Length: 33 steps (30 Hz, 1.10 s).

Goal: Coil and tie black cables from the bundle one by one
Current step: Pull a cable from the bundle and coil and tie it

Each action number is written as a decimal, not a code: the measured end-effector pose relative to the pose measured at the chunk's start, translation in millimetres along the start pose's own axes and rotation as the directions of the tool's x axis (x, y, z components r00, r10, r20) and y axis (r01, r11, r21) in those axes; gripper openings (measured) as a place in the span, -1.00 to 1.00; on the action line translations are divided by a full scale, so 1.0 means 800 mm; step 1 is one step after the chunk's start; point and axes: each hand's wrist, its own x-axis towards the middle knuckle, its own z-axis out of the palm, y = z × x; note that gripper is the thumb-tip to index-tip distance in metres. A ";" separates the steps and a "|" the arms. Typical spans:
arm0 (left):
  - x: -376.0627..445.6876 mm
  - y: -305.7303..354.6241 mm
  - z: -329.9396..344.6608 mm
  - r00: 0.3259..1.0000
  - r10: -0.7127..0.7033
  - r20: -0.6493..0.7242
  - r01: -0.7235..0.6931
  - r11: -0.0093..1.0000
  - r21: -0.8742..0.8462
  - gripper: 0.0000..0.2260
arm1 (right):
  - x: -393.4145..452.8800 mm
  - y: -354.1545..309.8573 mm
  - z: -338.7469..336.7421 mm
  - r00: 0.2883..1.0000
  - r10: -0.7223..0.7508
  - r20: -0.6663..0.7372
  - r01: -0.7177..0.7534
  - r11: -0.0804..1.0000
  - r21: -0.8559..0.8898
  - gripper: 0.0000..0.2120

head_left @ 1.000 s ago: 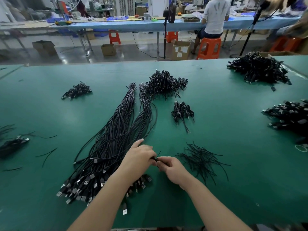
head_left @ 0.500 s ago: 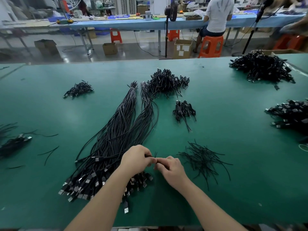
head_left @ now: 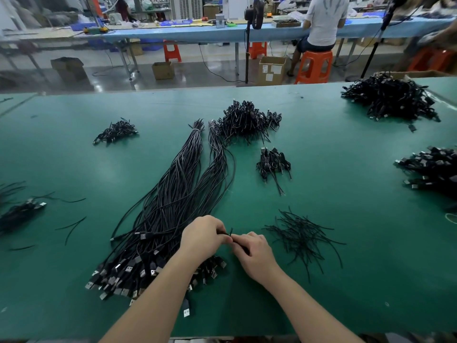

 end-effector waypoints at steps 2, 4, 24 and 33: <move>-0.001 -0.002 0.000 1.000 0.005 0.003 -0.005 1.000 -0.023 -0.84 | 0.000 -0.001 0.000 1.000 -0.003 -0.015 0.003 1.000 -0.012 -0.76; -0.002 -0.003 -0.001 1.000 0.020 0.020 -0.019 0.999 -0.040 -0.87 | 0.000 0.000 0.001 0.999 0.011 -0.032 -0.011 1.000 -0.006 -0.74; 0.002 0.012 0.014 0.979 -0.030 -0.201 0.025 0.999 -0.026 -0.78 | -0.009 -0.006 0.008 0.961 -0.097 -0.260 0.080 0.994 -0.072 -0.80; -0.011 0.019 0.042 0.914 0.159 -0.374 -0.050 0.957 0.284 -0.83 | -0.009 -0.007 0.010 0.965 -0.069 -0.252 0.049 0.995 -0.084 -0.81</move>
